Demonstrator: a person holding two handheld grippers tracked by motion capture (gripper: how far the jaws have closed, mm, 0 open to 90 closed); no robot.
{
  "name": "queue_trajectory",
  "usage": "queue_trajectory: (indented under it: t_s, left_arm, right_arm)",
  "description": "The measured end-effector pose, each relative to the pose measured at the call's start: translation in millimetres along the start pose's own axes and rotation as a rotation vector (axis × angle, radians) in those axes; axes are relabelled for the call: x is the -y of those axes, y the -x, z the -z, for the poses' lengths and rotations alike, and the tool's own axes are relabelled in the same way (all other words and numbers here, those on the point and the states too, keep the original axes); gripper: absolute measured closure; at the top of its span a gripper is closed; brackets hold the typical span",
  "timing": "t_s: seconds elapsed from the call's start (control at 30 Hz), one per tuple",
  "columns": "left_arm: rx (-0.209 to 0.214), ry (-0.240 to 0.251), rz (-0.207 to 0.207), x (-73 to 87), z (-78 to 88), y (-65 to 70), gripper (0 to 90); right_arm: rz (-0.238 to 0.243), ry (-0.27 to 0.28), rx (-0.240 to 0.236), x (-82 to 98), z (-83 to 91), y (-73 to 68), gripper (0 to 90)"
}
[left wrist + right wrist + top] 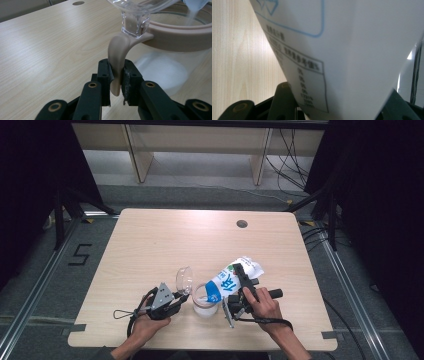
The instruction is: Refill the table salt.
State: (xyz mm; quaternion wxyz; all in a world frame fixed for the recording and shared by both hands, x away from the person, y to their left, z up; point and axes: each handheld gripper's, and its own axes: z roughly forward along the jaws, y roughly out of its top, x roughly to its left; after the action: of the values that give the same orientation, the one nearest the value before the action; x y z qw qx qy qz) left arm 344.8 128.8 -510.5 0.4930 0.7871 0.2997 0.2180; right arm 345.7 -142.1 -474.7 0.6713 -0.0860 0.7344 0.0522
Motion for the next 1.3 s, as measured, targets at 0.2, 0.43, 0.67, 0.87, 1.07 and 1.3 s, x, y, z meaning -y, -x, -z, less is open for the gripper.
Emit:
queue_trajectory:
  t_s: [0.2, 0.43, 0.67, 0.87, 1.07, 1.3]
  left_arm:
    - [0.001, -0.002, 0.001, -0.1, 0.1, -0.1, 77.6]
    - [0.001, -0.001, 0.0, -0.1, 0.0, 0.0, 77.6]
    - [0.0, 0.0, 0.0, 0.0, 0.0, 0.0, 77.6]
    - [0.0, 0.0, -0.001, -0.1, 0.0, 0.0, 77.6]
    - [0.002, -0.007, -0.001, -0.4, 0.4, -0.2, 77.6]
    - [0.001, -0.002, -0.001, -0.3, 0.1, -0.2, 77.6]
  right_arm:
    - [-0.036, 0.041, 0.026, -0.6, -2.4, -2.1, 57.3]
    - [0.005, 0.013, 0.019, 0.5, -0.7, 0.2, 57.3]
    - [0.006, 0.011, 0.021, -0.3, -0.2, 0.4, 57.5]
    - [0.003, 0.019, 0.025, -0.2, -0.8, 0.1, 57.6]
    - [0.0, 0.023, 0.024, 0.1, -1.1, 0.1, 57.6]
    - [-0.001, 0.023, 0.022, 0.1, -1.1, 0.1, 57.8]
